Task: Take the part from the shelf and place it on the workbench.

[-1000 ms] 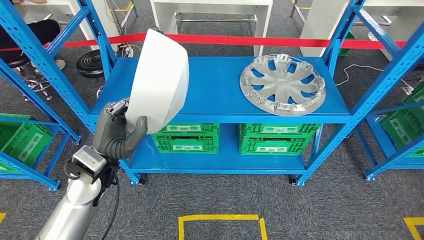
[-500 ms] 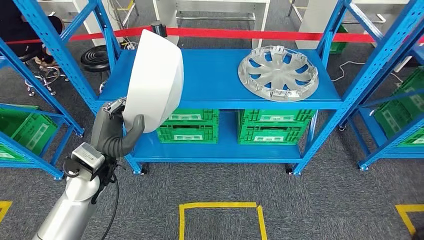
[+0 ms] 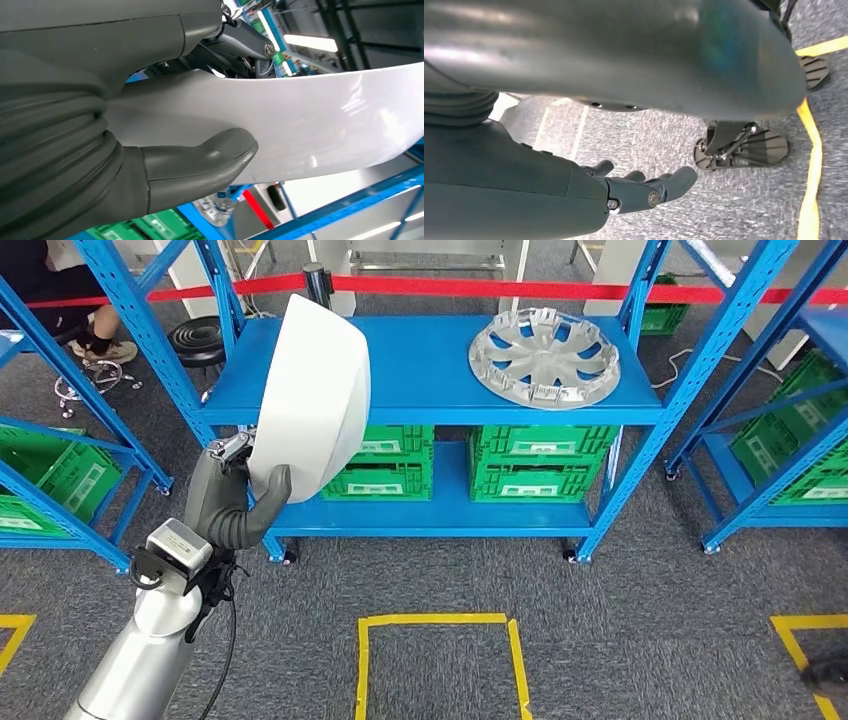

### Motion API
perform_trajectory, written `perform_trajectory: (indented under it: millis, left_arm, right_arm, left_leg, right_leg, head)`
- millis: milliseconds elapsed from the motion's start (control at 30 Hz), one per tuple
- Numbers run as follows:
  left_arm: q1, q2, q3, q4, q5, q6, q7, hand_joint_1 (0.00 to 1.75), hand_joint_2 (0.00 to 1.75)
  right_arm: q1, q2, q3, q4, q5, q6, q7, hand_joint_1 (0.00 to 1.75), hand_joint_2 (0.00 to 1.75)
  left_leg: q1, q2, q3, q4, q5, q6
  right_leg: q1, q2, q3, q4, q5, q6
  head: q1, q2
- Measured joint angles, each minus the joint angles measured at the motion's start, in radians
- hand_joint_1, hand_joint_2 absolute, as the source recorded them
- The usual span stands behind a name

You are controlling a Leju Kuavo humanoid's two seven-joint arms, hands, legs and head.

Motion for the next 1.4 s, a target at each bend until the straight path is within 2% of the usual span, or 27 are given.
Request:
perform_trajectory:
  millis: [67, 100, 133, 200, 233, 300, 367, 433, 500, 567, 600, 633, 700, 733, 767, 800, 867, 933, 1000, 1067, 1100, 1167, 1233, 1267, 1300, 1333, 1400]
  left_arm:
    - [0.002, 0.005, 0.011, 0.0, 0.008, 0.006, -0.003, 1.75, 1.75]
    - [0.003, 0.008, 0.016, 0.0, 0.01, 0.009, -0.004, 1.75, 1.75]
    - [0.004, 0.012, 0.022, 0.0, 0.012, 0.01, -0.005, 1.75, 1.75]
    - [0.007, 0.017, 0.03, 0.0, 0.013, 0.012, -0.006, 1.75, 1.75]
    - [0.01, 0.02, 0.033, 0.0, 0.013, 0.014, -0.007, 1.75, 1.75]
    - [0.017, 0.026, 0.04, 0.0, 0.013, 0.022, -0.013, 1.75, 1.75]
    - [0.024, 0.035, 0.05, 0.0, 0.013, 0.031, -0.025, 1.75, 1.75]
    - [0.025, 0.042, 0.06, -0.002, 0.014, 0.039, -0.036, 1.75, 1.75]
    - [0.026, 0.049, 0.068, -0.004, 0.017, 0.045, -0.044, 1.75, 1.75]
    - [0.028, 0.059, 0.077, -0.003, 0.024, 0.05, -0.049, 1.75, 1.75]
    - [0.029, 0.063, 0.082, -0.001, 0.029, 0.052, -0.051, 1.75, 1.75]
    - [0.03, 0.068, 0.086, 0.001, 0.033, 0.056, -0.054, 1.75, 1.75]
    - [0.032, 0.073, 0.093, 0.005, 0.039, 0.064, -0.058, 1.75, 1.75]
    - [0.036, 0.075, 0.096, 0.006, 0.04, 0.069, -0.06, 1.75, 1.75]
    - [0.04, 0.075, 0.099, 0.006, 0.039, 0.073, -0.06, 1.75, 1.75]
    - [0.046, 0.075, 0.102, 0.005, 0.037, 0.078, -0.059, 1.75, 1.75]
    - [0.055, 0.075, 0.106, 0.0, 0.033, 0.083, -0.057, 1.75, 1.75]
    - [0.058, 0.075, 0.111, -0.008, 0.031, 0.085, -0.057, 1.75, 1.75]
    - [0.059, 0.075, 0.116, -0.015, 0.027, 0.086, -0.055, 1.75, 1.75]
    - [0.063, 0.074, 0.119, -0.021, 0.015, 0.086, -0.049, 1.75, 1.75]
    - [0.066, 0.074, 0.122, -0.026, 0.006, 0.086, -0.043, 1.75, 1.75]
    - [0.071, 0.074, 0.128, -0.034, -0.009, 0.086, -0.03, 1.75, 1.75]
    - [0.075, 0.074, 0.137, -0.038, -0.017, 0.084, -0.024, 1.75, 1.75]
    - [0.078, 0.075, 0.141, -0.039, -0.018, 0.082, -0.024, 1.75, 1.75]
    - [0.081, 0.075, 0.144, -0.04, -0.018, 0.08, -0.024, 1.75, 1.75]
    - [0.084, 0.076, 0.148, -0.041, -0.018, 0.078, -0.025, 1.75, 1.75]
    - [0.088, 0.076, 0.153, -0.048, -0.019, 0.076, -0.025, 1.75, 1.75]
  right_arm:
    - [0.002, 0.005, -0.001, 0.0, -0.001, 0.0, -0.001, 0.0, 0.0]
    - [0.002, 0.006, -0.001, 0.001, -0.001, 0.0, -0.002, 0.0, 0.0]
    - [0.003, 0.007, -0.001, 0.001, -0.001, 0.0, -0.002, 0.0, 0.0]
    - [0.004, 0.009, -0.001, 0.001, -0.001, 0.0, -0.004, 0.0, 0.0]
    - [0.005, 0.009, -0.001, 0.001, -0.001, 0.0, -0.004, 0.0, 0.0]
    - [0.006, 0.01, -0.001, 0.001, 0.001, -0.001, -0.002, 0.0, 0.0]
    - [0.006, 0.011, -0.001, 0.001, 0.002, -0.003, 0.0, 0.0, 0.0]
    - [0.007, 0.012, -0.001, 0.001, 0.004, -0.005, 0.0, 0.0, 0.0]
    - [0.006, 0.012, -0.001, 0.001, 0.005, -0.006, -0.001, 0.0, 0.0]
    - [0.007, 0.012, -0.001, 0.001, 0.006, -0.011, 0.0, 0.0, 0.0]
    - [0.007, 0.012, -0.001, 0.001, 0.007, -0.013, 0.001, 0.0, 0.0]
    - [0.008, 0.012, -0.001, 0.001, 0.008, -0.015, 0.002, 0.0, 0.0]
    - [0.008, 0.013, -0.001, 0.001, 0.008, -0.018, 0.001, 0.0, 0.0]
    - [0.008, 0.013, -0.001, 0.001, 0.008, -0.018, 0.001, 0.0, 0.0]
    - [0.007, 0.014, -0.001, 0.001, 0.008, -0.019, 0.0, 0.0, 0.0]
    - [0.007, 0.014, -0.001, 0.001, 0.008, -0.02, 0.0, 0.0, 0.0]
    - [0.007, 0.014, -0.001, 0.001, 0.009, -0.021, 0.0, 0.0, 0.0]
    - [0.005, 0.014, -0.001, 0.001, 0.01, -0.021, 0.0, 0.0, 0.0]
    - [0.003, 0.015, -0.001, 0.001, 0.01, -0.022, 0.0, 0.0, 0.0]
    - [0.004, 0.017, -0.001, 0.001, 0.01, -0.023, 0.0, 0.0, 0.0]
    - [0.003, 0.019, -0.001, 0.001, 0.01, -0.025, 0.001, 0.0, 0.0]
    - [0.002, 0.021, -0.001, 0.001, 0.01, -0.027, 0.002, 0.0, 0.0]
    - [0.004, 0.021, -0.001, 0.001, 0.013, -0.026, 0.001, 0.0, 0.0]
    - [0.005, 0.022, -0.001, 0.001, 0.015, -0.024, 0.001, 0.0, 0.0]
    - [0.006, 0.022, -0.001, 0.001, 0.016, -0.022, 0.001, 0.0, 0.0]
    - [0.006, 0.022, -0.001, 0.001, 0.018, -0.021, 0.001, 0.0, 0.0]
    - [0.005, 0.022, -0.001, 0.001, 0.019, -0.021, 0.003, 0.0, 0.0]
  left_leg:
    - [0.002, -0.001, -0.01, 0.001, -0.003, -0.013]
    - [0.004, -0.003, -0.022, 0.024, -0.034, -0.02]
    - [0.006, -0.004, -0.038, 0.067, -0.082, -0.026]
    - [0.009, -0.005, -0.068, 0.196, -0.18, -0.036]
    - [0.01, -0.005, -0.075, 0.25, -0.201, -0.039]
    - [0.012, -0.005, -0.042, 0.275, -0.178, -0.042]
    - [0.014, -0.006, 0.058, 0.17, -0.141, -0.04]
    - [0.01, -0.008, 0.159, 0.03, -0.157, -0.028]
    - [0.005, -0.01, 0.19, -0.025, -0.173, -0.012]
    - [0.005, -0.007, 0.178, -0.026, -0.159, 0.007]
    - [0.006, -0.005, 0.171, -0.027, -0.15, 0.017]
    - [0.007, -0.002, 0.162, -0.029, -0.138, 0.026]
    - [0.006, -0.002, 0.134, -0.026, -0.115, 0.034]
    - [0.005, -0.002, 0.118, -0.025, -0.102, 0.034]
    - [0.004, -0.002, 0.101, -0.023, -0.09, 0.033]
    - [0.003, -0.002, 0.084, -0.02, -0.079, 0.031]
    - [0.003, -0.001, 0.055, -0.011, -0.062, 0.026]
    - [0.001, -0.001, 0.034, -0.001, -0.048, 0.016]
    - [0.001, 0.0, 0.026, 0.002, -0.034, 0.004]
    - [0.004, -0.001, 0.022, 0.0, -0.024, -0.01]
    - [0.005, -0.003, 0.015, 0.009, -0.038, -0.016]
    - [0.009, -0.006, -0.01, 0.084, -0.12, -0.029]
    - [0.011, -0.006, -0.039, 0.21, -0.208, -0.039]
    - [0.012, -0.006, -0.042, 0.258, -0.221, -0.041]
    - [0.012, -0.006, -0.033, 0.278, -0.213, -0.042]
    - [0.012, -0.006, -0.004, 0.262, -0.188, -0.042]
    - [0.012, -0.006, 0.096, 0.138, -0.153, -0.036]
  right_leg:
    - [-0.003, -0.003, -0.018, -0.003, 0.022, -0.016]
    - [-0.005, -0.005, -0.03, -0.005, 0.036, -0.023]
    - [-0.006, -0.007, -0.044, -0.006, 0.05, -0.028]
    - [-0.006, -0.009, -0.073, -0.005, 0.074, -0.031]
    - [-0.006, -0.01, -0.085, -0.005, 0.085, -0.031]
    - [-0.006, -0.011, -0.115, -0.003, 0.108, -0.028]
    - [-0.006, -0.011, -0.141, -0.001, 0.13, -0.022]
    - [-0.004, -0.01, -0.152, 0.001, 0.147, -0.011]
    - [-0.003, -0.01, -0.154, -0.001, 0.161, 0.001]
    - [-0.006, -0.009, -0.157, 0.003, 0.162, 0.013]
    - [-0.007, -0.008, -0.163, 0.019, 0.141, 0.018]
    - [-0.009, -0.007, -0.176, 0.055, 0.1, 0.023]
    - [-0.009, -0.006, -0.211, 0.177, -0.004, 0.028]
    - [-0.009, -0.006, -0.225, 0.241, -0.038, 0.029]
    - [-0.009, -0.005, -0.227, 0.281, -0.045, 0.03]
    - [-0.009, -0.005, -0.212, 0.289, -0.03, 0.029]
    - [-0.009, -0.005, -0.13, 0.201, 0.021, 0.024]
    - [-0.005, -0.005, -0.036, 0.065, 0.025, 0.014]
    - [0.001, -0.004, -0.005, 0.002, 0.008, 0.003]
    - [0.0, -0.005, -0.018, -0.003, 0.022, -0.012]
    - [-0.001, -0.007, -0.026, -0.005, 0.033, -0.021]
    - [-0.004, -0.01, -0.049, -0.007, 0.056, -0.034]
    - [-0.003, -0.01, -0.077, -0.007, 0.079, -0.036]
    - [-0.003, -0.01, -0.091, -0.006, 0.09, -0.035]
    - [-0.003, -0.011, -0.105, -0.006, 0.101, -0.034]
    - [-0.003, -0.012, -0.118, -0.005, 0.112, -0.032]
    - [-0.002, -0.012, -0.141, -0.004, 0.133, -0.026]
  head:
    - [0.001, 0.0]
    - [0.0, 0.0]
    - [-0.001, 0.0]
    - [-0.002, 0.0]
    - [-0.002, 0.0]
    - [-0.002, 0.0]
    - [-0.002, 0.0]
    - [-0.001, 0.0]
    - [0.0, 0.0]
    - [-0.001, 0.0]
    - [0.0, 0.0]
    - [0.0, 0.0]
    - [0.001, 0.0]
    - [0.001, 0.0]
    - [0.001, 0.0]
    - [0.001, 0.0]
    - [0.001, 0.0]
    - [0.001, 0.0]
    - [0.002, 0.0]
    - [0.003, 0.0]
    - [0.002, 0.0]
    - [0.0, 0.0]
    - [-0.002, 0.0]
    - [-0.002, 0.0]
    - [-0.002, 0.0]
    - [-0.002, 0.0]
    - [-0.002, 0.0]
